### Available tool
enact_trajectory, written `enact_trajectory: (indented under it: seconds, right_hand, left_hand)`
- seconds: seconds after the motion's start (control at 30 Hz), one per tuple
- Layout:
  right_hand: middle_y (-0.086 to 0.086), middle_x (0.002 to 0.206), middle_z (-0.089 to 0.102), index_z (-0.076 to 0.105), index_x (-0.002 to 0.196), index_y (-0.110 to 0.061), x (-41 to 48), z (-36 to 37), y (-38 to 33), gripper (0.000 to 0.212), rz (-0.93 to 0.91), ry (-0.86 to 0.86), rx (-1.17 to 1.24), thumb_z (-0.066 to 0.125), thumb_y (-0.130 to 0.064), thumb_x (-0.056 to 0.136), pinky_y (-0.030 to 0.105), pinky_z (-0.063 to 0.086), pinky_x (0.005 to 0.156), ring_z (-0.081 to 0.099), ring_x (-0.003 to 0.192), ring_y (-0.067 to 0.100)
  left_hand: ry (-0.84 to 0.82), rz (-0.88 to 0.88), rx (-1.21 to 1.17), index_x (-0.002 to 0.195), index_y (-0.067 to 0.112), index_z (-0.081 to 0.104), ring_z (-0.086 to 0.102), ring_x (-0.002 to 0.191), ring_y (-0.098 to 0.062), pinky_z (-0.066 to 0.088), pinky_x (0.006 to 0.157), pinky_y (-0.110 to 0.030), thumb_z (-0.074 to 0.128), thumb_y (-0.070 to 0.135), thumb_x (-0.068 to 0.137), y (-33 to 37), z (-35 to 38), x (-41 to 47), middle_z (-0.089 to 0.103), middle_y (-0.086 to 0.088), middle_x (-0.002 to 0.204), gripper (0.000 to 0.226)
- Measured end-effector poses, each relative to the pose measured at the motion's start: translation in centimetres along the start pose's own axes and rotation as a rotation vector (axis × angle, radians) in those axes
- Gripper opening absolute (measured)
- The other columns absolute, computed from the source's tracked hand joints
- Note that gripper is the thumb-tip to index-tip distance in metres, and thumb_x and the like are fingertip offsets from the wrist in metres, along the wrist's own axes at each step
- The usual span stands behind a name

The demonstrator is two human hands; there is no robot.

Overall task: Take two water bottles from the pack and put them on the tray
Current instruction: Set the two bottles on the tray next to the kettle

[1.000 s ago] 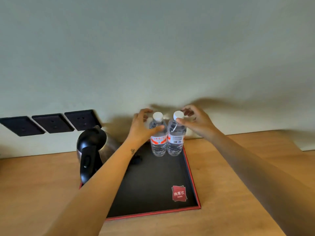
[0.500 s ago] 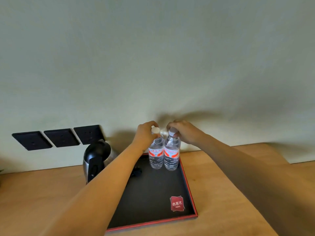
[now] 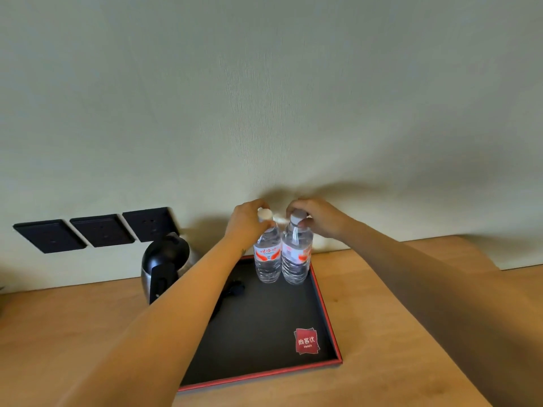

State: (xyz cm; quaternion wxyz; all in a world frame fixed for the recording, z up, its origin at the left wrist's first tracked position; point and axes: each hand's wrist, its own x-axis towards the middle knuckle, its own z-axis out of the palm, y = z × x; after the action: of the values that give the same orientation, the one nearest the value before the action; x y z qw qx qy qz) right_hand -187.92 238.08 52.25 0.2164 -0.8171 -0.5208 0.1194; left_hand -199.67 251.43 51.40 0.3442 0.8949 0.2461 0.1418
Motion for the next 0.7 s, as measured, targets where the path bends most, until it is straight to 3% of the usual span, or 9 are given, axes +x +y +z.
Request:
enact_trajectory:
  seconds: [0.07, 0.17, 0.23, 0.33, 0.4, 0.57, 0.7]
  right_hand:
    - [0.014, 0.112, 0.06, 0.059, 0.103, -0.005, -0.09, -0.4, -0.03, 0.03, -0.008, -0.049, 0.053, 0.059, 0.009, 0.076, 0.039, 0.046, 0.084, 0.051, 0.098, 0.023]
    - [0.005, 0.103, 0.056, 0.054, 0.109, -0.011, -0.04, -0.15, -0.23, 0.042, 0.058, -0.02, -0.008, 0.072, -0.021, 0.073, 0.032, 0.041, 0.074, 0.05, 0.092, 0.022]
    - [0.008, 0.1, 0.057, 0.054, 0.103, -0.007, 0.17, 0.22, -0.32, 0.043, 0.087, 0.048, -0.074, 0.073, -0.029, 0.071, 0.03, 0.037, 0.068, 0.051, 0.086, 0.024]
    - [0.015, 0.109, 0.062, 0.057, 0.101, -0.004, 0.37, 0.46, -0.09, 0.029, 0.012, 0.021, -0.084, 0.069, -0.01, 0.075, 0.027, 0.035, 0.071, 0.054, 0.097, 0.029]
    - [0.013, 0.111, 0.064, 0.06, 0.102, -0.005, 0.24, 0.14, 0.21, 0.031, 0.007, 0.005, 0.001, 0.066, 0.003, 0.073, 0.022, 0.036, 0.072, 0.055, 0.1, 0.027]
    - [0.013, 0.102, 0.064, 0.059, 0.1, -0.008, 0.26, 0.25, 0.06, 0.035, 0.046, 0.079, -0.044, 0.075, -0.02, 0.07, 0.027, 0.035, 0.069, 0.055, 0.088, 0.026]
    - [0.014, 0.106, 0.065, 0.061, 0.099, -0.007, 0.58, 0.23, -0.09, 0.028, -0.018, 0.069, -0.097, 0.068, -0.002, 0.072, 0.031, 0.04, 0.074, 0.057, 0.097, 0.029]
  left_hand:
    - [-0.007, 0.002, 0.003, 0.103, 0.011, 0.065, 0.053, 0.077, -0.02, 0.037, 0.068, -0.025, 0.074, 0.017, 0.072, -0.28, -0.18, -0.04, 0.061, -0.009, 0.087, 0.033]
    - [0.006, 0.006, -0.022, 0.102, 0.011, 0.065, 0.052, 0.074, -0.019, 0.037, 0.066, -0.024, 0.075, 0.017, 0.071, -0.24, 0.0, -0.19, 0.057, -0.006, 0.082, 0.033]
    - [0.013, 0.01, -0.029, 0.101, 0.011, 0.065, 0.052, 0.074, -0.019, 0.037, 0.066, -0.024, 0.074, 0.017, 0.071, -0.16, 0.15, -0.21, 0.057, -0.005, 0.081, 0.032]
    - [0.017, 0.013, -0.031, 0.101, 0.01, 0.065, 0.052, 0.075, -0.019, 0.037, 0.067, -0.024, 0.074, 0.016, 0.071, -0.4, 0.07, -0.18, 0.057, -0.005, 0.083, 0.031]
    - [0.024, 0.008, -0.03, 0.102, 0.012, 0.065, 0.053, 0.076, -0.019, 0.039, 0.069, -0.025, 0.075, 0.016, 0.071, -0.77, -0.1, -0.15, 0.057, -0.004, 0.084, 0.033]
    - [0.036, 0.017, -0.035, 0.102, 0.012, 0.066, 0.053, 0.075, -0.017, 0.038, 0.068, -0.024, 0.076, 0.018, 0.07, -0.99, -0.04, -0.21, 0.058, -0.003, 0.084, 0.034]
    - [0.038, 0.024, -0.004, 0.103, 0.007, 0.067, 0.057, 0.083, -0.022, 0.038, 0.072, -0.024, 0.074, 0.014, 0.071, -0.73, -0.03, 0.13, 0.068, -0.014, 0.098, 0.033]
